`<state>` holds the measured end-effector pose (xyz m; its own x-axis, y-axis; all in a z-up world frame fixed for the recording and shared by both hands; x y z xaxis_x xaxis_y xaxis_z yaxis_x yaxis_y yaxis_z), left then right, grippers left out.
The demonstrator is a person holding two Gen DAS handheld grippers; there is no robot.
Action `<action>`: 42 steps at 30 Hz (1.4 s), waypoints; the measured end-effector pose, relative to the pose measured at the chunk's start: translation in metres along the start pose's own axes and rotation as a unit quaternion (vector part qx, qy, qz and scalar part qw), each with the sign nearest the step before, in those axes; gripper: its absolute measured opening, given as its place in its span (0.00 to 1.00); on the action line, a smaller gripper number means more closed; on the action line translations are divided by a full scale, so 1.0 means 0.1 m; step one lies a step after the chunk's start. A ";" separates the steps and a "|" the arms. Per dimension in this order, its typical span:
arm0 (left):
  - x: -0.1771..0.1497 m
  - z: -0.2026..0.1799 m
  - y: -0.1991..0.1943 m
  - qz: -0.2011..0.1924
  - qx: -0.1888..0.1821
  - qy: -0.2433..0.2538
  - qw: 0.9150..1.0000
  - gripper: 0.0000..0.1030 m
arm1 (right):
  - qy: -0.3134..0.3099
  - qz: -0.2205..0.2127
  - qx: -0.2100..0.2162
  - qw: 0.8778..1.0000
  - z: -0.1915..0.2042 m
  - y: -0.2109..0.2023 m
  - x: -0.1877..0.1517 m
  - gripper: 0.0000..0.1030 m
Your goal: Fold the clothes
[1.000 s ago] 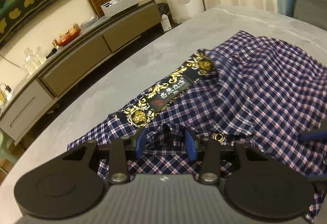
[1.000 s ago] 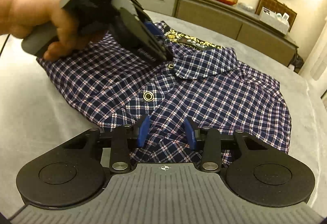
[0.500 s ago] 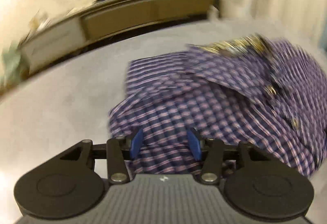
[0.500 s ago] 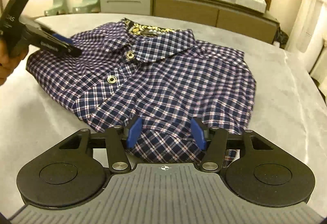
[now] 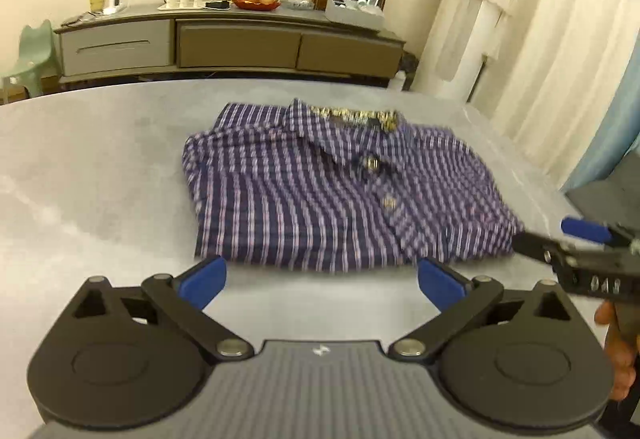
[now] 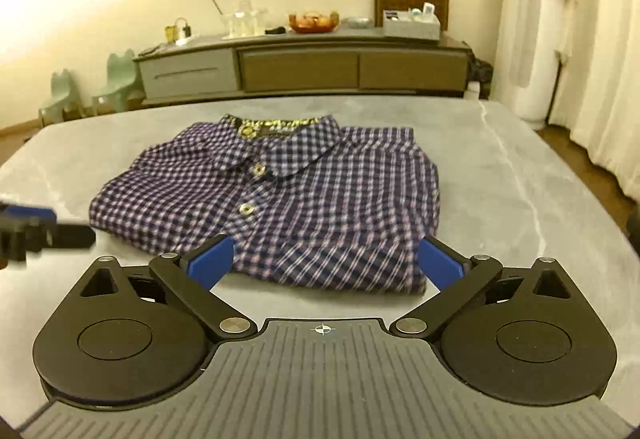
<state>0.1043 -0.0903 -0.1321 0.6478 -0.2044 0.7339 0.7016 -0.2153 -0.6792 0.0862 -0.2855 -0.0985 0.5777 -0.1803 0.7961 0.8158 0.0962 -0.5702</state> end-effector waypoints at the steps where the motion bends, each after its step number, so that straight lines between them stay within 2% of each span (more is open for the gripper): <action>1: -0.03 -0.04 -0.01 0.002 0.000 0.005 1.000 1.00 | 0.002 0.001 -0.001 1.000 0.01 -0.03 -0.04 0.98; 7: -0.09 -0.32 -0.04 0.002 -0.020 0.003 1.000 1.00 | 0.009 0.007 -0.017 1.000 -0.07 -0.08 -0.16 0.99; 10: -0.02 -0.43 0.00 0.024 -0.027 0.004 0.999 1.00 | 0.021 0.016 -0.022 0.999 -0.13 -0.08 -0.17 0.99; 13: 0.22 -0.38 -0.01 0.044 -0.011 0.015 0.999 1.00 | 0.052 0.041 0.000 0.998 -0.11 -0.08 -0.14 0.99; 16: 0.50 -0.21 -0.09 0.037 0.019 0.016 0.999 1.00 | 0.063 0.030 0.003 0.998 -0.06 -0.16 0.01 0.99; 19: 0.60 -0.14 -0.13 0.035 0.019 0.011 0.999 1.00 | 0.047 0.010 -0.001 0.999 0.04 -0.23 0.14 0.99; 22: 0.51 -0.18 -0.10 0.038 0.001 0.003 0.999 1.00 | 0.039 0.015 -0.003 0.999 0.11 -0.19 0.14 0.99; 28: 0.12 -0.40 0.13 0.070 -0.027 0.010 0.997 1.00 | 0.035 0.026 -0.021 0.999 0.09 -0.15 0.07 0.99; 31: 0.09 -0.48 0.16 0.074 -0.014 0.031 0.997 1.00 | 0.039 0.028 -0.032 0.998 0.03 -0.16 0.08 0.99; 36: 0.22 -0.54 -0.02 0.040 0.004 0.056 0.998 1.00 | 0.040 0.026 -0.032 0.998 0.00 -0.18 0.09 0.99; 42: 0.20 -0.56 -0.11 0.041 0.003 0.061 0.997 1.00 | 0.031 0.028 -0.040 0.998 0.00 -0.17 0.06 0.99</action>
Point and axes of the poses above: each gripper's, at about its wrist camera, not at the fingertips, and y roughly the way its jaws point, z to its left, x to its top, the point moved 10 cm from there along y, roughly the way its jaws point, and after that the axes turned 12 degrees about y, right-handed, at the moved point
